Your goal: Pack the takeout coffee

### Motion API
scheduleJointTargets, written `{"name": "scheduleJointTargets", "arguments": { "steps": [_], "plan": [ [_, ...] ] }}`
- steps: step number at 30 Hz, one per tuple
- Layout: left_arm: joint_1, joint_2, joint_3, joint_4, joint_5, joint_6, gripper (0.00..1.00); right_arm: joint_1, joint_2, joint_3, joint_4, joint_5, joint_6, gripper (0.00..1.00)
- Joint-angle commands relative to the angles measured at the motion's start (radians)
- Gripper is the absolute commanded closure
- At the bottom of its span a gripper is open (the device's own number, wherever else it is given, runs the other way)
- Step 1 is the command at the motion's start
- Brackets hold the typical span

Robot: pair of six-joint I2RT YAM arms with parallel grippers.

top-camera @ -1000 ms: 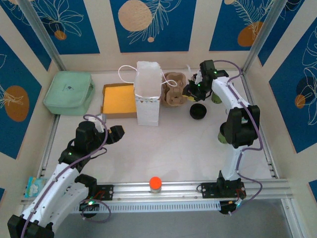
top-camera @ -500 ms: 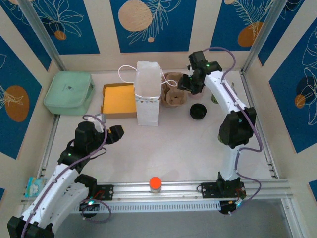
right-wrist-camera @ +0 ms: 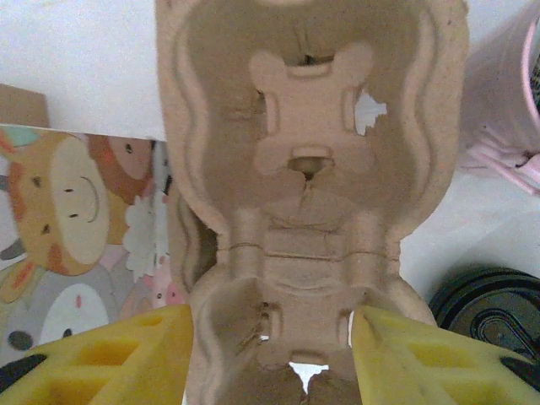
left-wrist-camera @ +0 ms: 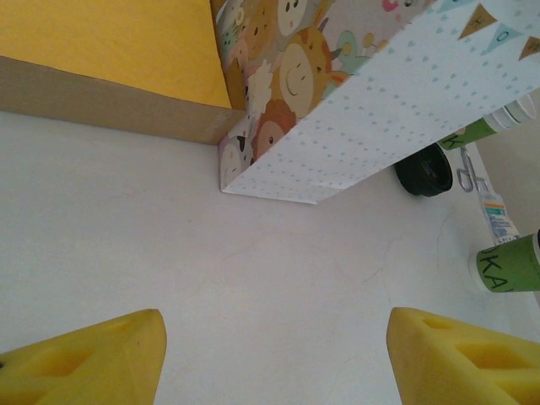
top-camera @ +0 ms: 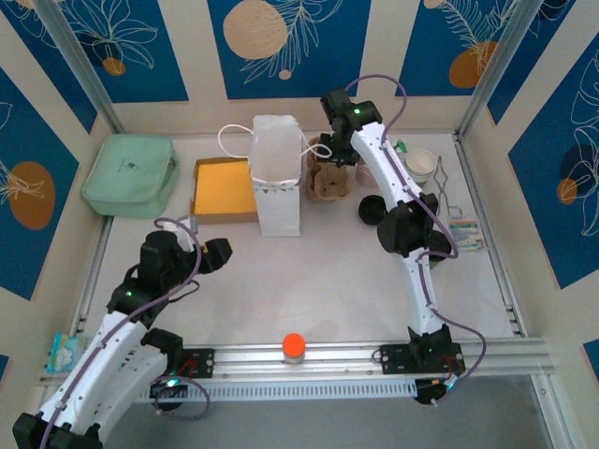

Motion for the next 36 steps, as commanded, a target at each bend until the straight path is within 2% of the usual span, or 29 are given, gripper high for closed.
{"name": "scheduleJointTargets", "arguments": {
  "steps": [1,19,36],
  "plan": [
    [0.011,-0.011,0.034,-0.022,-0.021,0.028,0.3,0.003,0.02,0.036,-0.07,0.026,0.012,0.47],
    [0.011,0.003,0.037,-0.012,-0.025,0.031,0.3,0.022,0.065,0.043,-0.035,0.077,-0.013,0.45],
    [0.012,0.01,0.039,-0.01,-0.03,0.036,0.31,0.035,0.103,0.06,-0.017,0.124,-0.021,0.48]
  ]
}}
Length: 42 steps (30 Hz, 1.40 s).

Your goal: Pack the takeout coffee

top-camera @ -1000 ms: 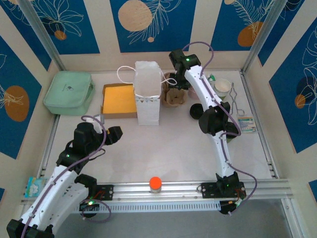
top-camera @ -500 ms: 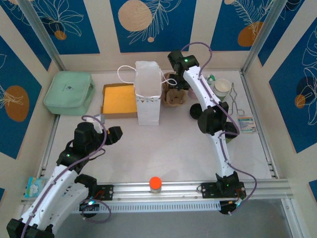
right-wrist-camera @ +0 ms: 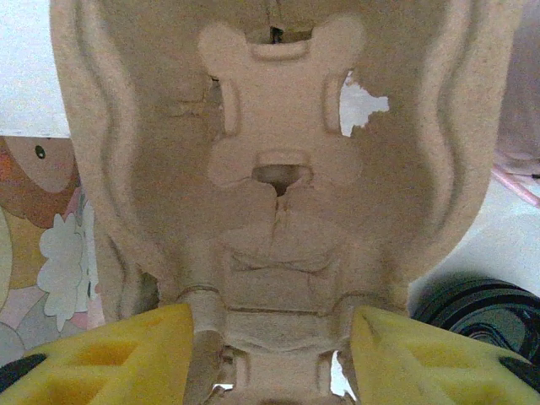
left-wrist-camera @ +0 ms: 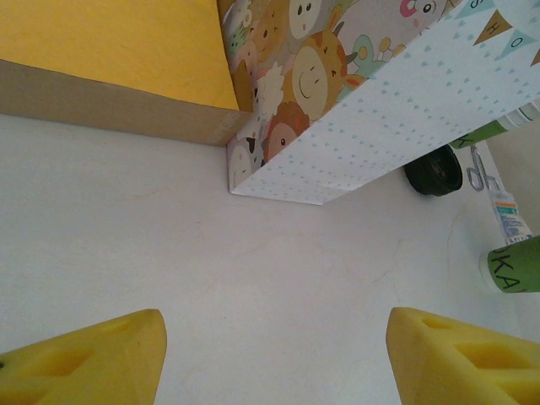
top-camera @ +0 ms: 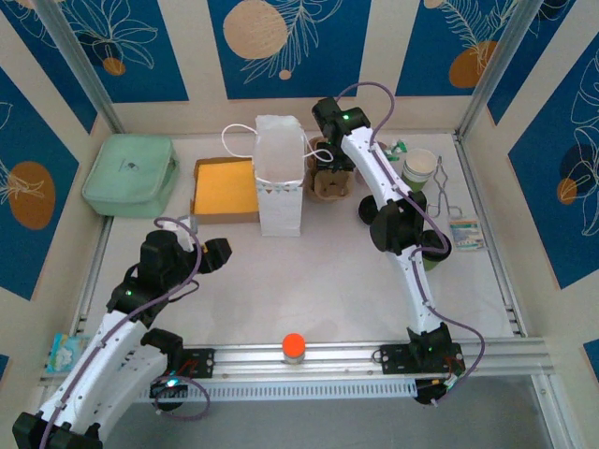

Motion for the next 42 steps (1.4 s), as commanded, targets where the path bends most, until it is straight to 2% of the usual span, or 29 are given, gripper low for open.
{"name": "scheduleJointTargets", "arguments": {
  "steps": [1,22,31,42],
  "plan": [
    [0.01,0.005,0.032,0.001,-0.014,0.018,0.3,0.008,0.022,0.032,-0.005,0.026,-0.011,0.48],
    [0.011,0.008,0.034,-0.002,-0.019,0.022,0.31,0.014,0.05,0.028,0.007,0.03,-0.028,0.5],
    [0.01,-0.001,0.032,-0.007,-0.022,0.022,0.31,0.017,0.04,0.029,0.0,0.049,-0.028,0.61],
    [0.012,-0.017,0.059,-0.034,-0.03,0.032,0.31,0.025,-0.055,-0.008,-0.016,0.057,-0.021,0.65]
  ]
}}
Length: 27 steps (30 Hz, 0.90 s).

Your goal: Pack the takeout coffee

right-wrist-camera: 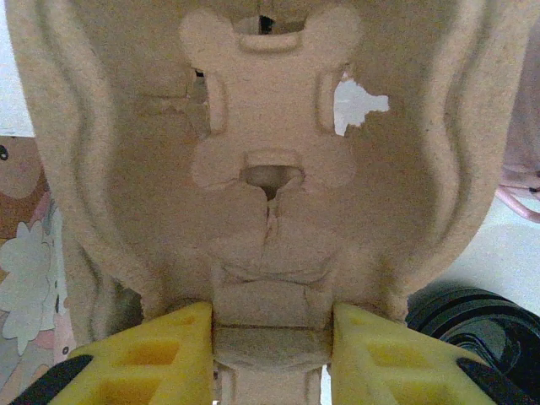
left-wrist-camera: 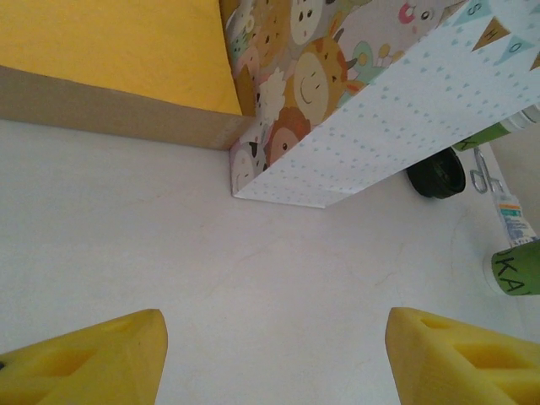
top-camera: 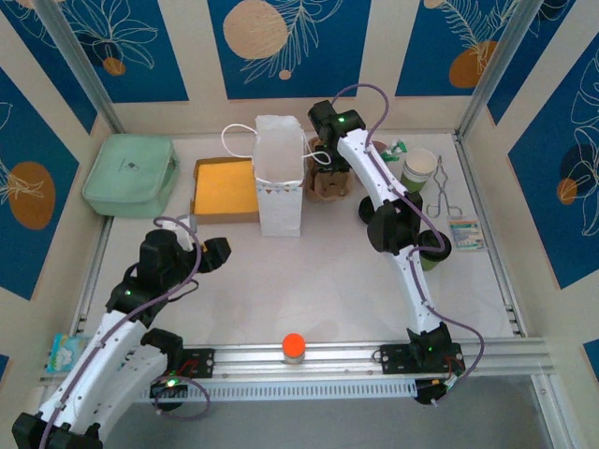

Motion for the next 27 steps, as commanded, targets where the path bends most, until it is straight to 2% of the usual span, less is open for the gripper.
{"name": "scheduleJointTargets", "arguments": {
  "steps": [1,12,27],
  "plan": [
    [0.012,-0.015,0.047,-0.026,-0.02,0.028,0.31,0.012,-0.092,-0.025,-0.014,0.006,0.005,0.65],
    [0.012,0.011,0.141,-0.069,-0.053,0.084,0.31,0.033,-0.265,-0.204,0.022,0.006,0.013,0.66],
    [0.011,0.238,0.468,-0.129,-0.073,0.225,0.31,0.061,-0.537,-0.552,0.103,0.019,0.033,0.66]
  ]
}}
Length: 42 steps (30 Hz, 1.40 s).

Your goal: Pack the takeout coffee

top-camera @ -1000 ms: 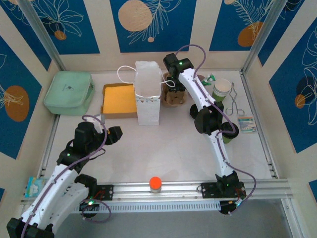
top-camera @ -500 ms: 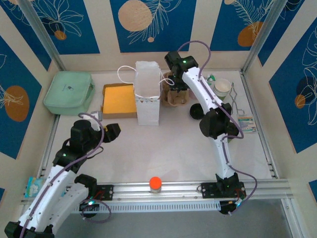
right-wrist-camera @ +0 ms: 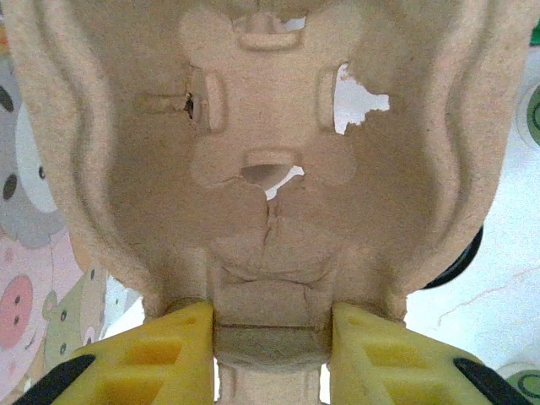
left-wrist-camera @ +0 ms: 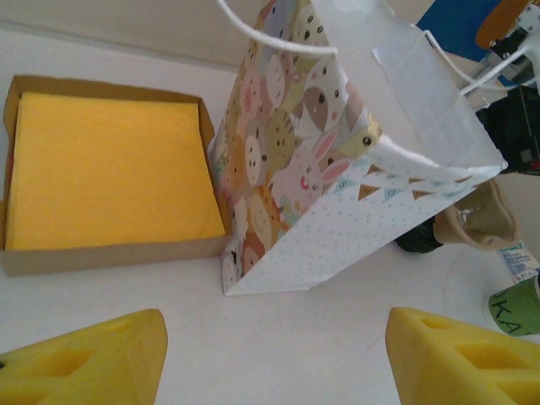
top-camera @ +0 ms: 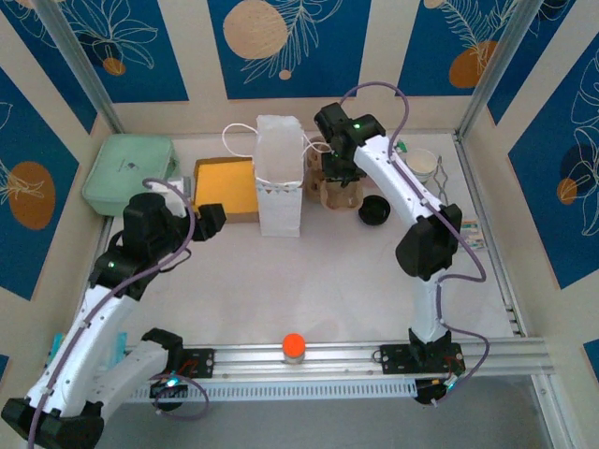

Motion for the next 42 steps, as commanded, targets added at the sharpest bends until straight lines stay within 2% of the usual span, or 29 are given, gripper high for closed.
{"name": "scheduleJointTargets", "arguments": {
  "steps": [1,11,18,25,36,38,42],
  "plan": [
    [0.009,0.048,0.089,-0.022,-0.008,0.065,0.31,0.004,-0.086,-0.061,0.029,0.02,0.024,0.66],
    [0.007,0.235,0.322,-0.051,-0.025,0.171,0.31,0.023,-0.289,-0.292,0.067,0.022,0.049,0.66],
    [-0.006,0.461,0.548,-0.119,-0.065,0.257,0.3,0.039,-0.44,-0.442,0.061,0.029,0.088,0.66],
    [-0.018,0.787,0.905,-0.243,-0.085,0.365,0.28,0.056,-0.604,-0.531,0.025,0.036,0.122,0.66],
    [-0.02,1.328,1.586,-0.496,-0.086,0.393,0.27,0.066,-0.729,-0.567,0.008,-0.031,0.121,0.66],
    [-0.019,1.391,1.654,-0.527,-0.093,0.398,0.27,0.066,-0.744,-0.578,0.009,-0.036,0.121,0.66],
    [-0.022,1.42,1.66,-0.545,-0.102,0.402,0.29,0.065,-0.759,-0.588,0.008,-0.037,0.12,0.66]
  ]
}}
